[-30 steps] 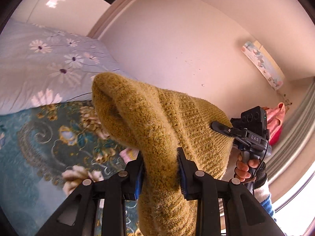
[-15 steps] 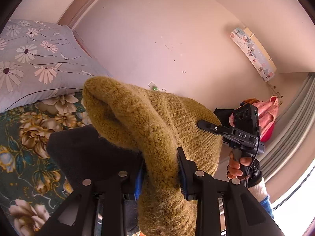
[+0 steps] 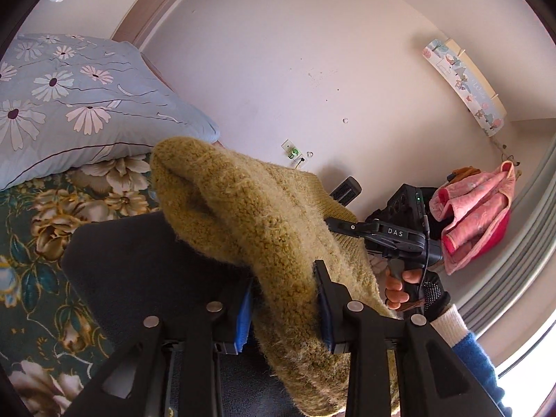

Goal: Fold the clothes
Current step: 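Lower the folded sweater onto the dark grey clothes with both tools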

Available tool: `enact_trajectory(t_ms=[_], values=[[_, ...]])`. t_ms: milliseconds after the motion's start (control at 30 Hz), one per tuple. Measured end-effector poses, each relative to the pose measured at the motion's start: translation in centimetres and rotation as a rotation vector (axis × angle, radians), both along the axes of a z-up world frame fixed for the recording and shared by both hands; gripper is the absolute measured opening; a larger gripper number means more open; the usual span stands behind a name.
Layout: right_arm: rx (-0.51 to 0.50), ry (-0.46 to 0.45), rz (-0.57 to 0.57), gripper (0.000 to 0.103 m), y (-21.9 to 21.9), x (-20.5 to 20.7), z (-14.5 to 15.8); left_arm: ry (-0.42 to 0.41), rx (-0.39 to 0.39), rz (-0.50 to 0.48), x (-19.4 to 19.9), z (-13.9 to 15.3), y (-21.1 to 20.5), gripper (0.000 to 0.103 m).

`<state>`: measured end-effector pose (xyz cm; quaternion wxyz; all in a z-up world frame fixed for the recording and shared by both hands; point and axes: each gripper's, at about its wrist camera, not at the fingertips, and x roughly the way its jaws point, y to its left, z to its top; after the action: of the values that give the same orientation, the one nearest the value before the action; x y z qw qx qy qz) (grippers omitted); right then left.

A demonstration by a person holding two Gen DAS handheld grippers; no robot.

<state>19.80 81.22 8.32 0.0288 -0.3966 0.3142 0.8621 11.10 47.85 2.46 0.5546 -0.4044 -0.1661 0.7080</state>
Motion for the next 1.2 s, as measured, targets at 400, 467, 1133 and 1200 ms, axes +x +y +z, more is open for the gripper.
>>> enact_trajectory(t_ms=[400, 467, 1133, 1200], values=[[0.085, -0.008, -0.091, 0.06, -0.3, 2.8, 2.1, 0.028, -0.097, 0.032, 0.8, 1.1, -1.1, 0.051], [0.1, -0.013, -0.14, 0.061, -0.2, 4.1, 2.8, 0.068, -0.117, 0.064, 1.2, 1.8, -2.2, 0.057], [0.369, -0.066, -0.01, 0.061, -8.3, 4.4, 2.8, 0.355, -0.295, 0.028, 7.5, 3.3, 2.3, 0.067], [0.357, -0.087, -0.014, 0.063, -7.7, 4.4, 1.5, 0.371, -0.306, 0.023, 7.8, 2.8, 2.6, 0.068]])
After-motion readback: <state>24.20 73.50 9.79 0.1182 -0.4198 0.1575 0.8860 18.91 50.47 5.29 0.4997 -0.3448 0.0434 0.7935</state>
